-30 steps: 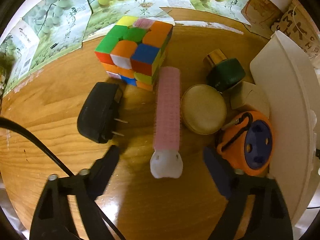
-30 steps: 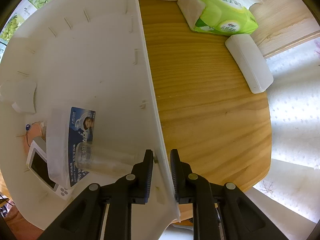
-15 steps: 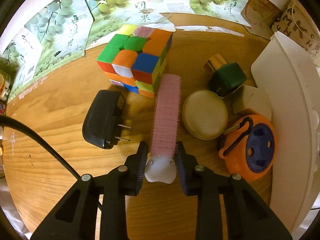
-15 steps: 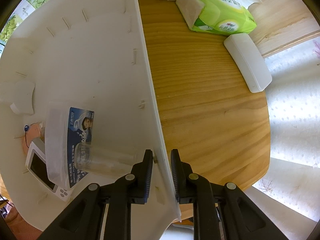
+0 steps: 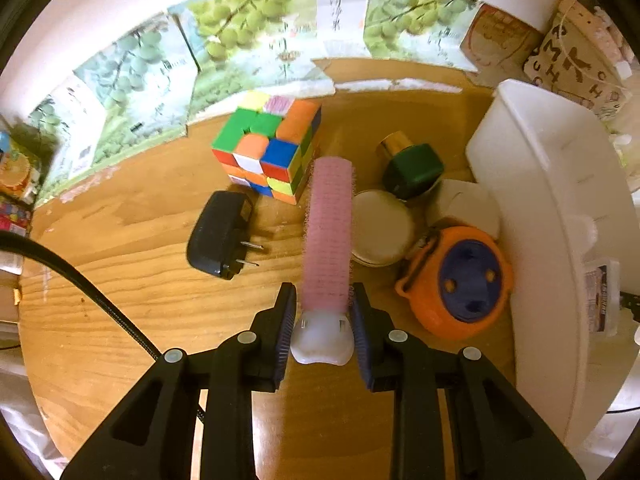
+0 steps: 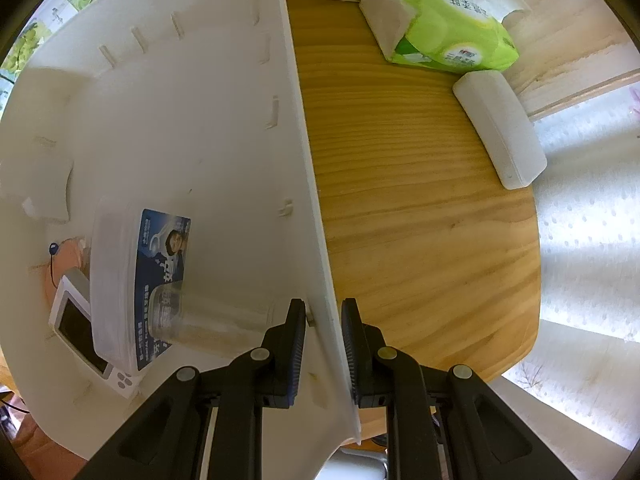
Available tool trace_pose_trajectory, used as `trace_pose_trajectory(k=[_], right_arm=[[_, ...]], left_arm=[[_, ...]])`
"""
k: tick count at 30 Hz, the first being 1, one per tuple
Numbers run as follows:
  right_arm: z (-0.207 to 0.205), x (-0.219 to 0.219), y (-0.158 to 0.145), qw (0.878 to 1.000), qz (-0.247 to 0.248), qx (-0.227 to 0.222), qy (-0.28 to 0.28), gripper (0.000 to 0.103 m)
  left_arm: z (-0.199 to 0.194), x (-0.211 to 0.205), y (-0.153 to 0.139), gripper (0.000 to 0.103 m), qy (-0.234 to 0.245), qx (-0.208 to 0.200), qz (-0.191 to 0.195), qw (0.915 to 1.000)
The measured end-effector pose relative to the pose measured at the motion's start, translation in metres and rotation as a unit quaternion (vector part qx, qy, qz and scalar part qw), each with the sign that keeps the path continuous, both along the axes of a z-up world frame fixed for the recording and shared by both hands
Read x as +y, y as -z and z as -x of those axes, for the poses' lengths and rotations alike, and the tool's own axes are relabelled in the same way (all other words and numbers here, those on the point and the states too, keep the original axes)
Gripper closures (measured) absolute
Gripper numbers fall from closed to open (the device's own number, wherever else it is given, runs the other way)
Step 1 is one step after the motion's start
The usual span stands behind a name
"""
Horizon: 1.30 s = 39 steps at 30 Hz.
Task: Organize rigid objects
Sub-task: 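Move the left gripper to the pink hair roller and grasp it, then lift the pink hair roller with the left gripper over the tray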
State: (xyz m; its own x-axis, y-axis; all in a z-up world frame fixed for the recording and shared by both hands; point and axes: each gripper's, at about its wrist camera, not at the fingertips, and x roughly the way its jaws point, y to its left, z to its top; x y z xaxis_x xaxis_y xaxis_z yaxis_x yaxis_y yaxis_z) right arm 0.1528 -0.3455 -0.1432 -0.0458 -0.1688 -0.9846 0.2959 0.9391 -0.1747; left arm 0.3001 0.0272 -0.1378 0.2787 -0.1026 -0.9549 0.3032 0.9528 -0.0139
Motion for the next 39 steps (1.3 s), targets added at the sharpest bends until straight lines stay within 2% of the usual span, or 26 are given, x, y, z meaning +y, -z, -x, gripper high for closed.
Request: trace_pose_trajectory(k=[8, 18, 28, 39], right_arm=[[0.002, 0.002, -0.001, 1.000, -0.006, -0.006, -0.019, 0.085], [0.013, -0.005, -0.006, 0.998, -0.035, -0.035, -0.034, 0.086], [0.023, -0.009, -0.009, 0.994, -0.054, -0.055, -0.079, 0.087], [0.031, -0.008, -0.013, 0.986, -0.065, -0.068, -0.141, 0.087]], left_arm=[[0.034, -0.006, -0.039, 0.074, -0.003, -0.037, 0.003, 0.9993], [0.068, -0.036, -0.080, 0.074, -0.005, -0.085, -0.003, 0.9963], [0.101, -0.084, -0.105, 0.074, 0.010, -0.113, -0.001, 0.9936], [0.140, -0.143, -0.115, 0.074, 0.037, -0.124, 0.012, 0.9915]])
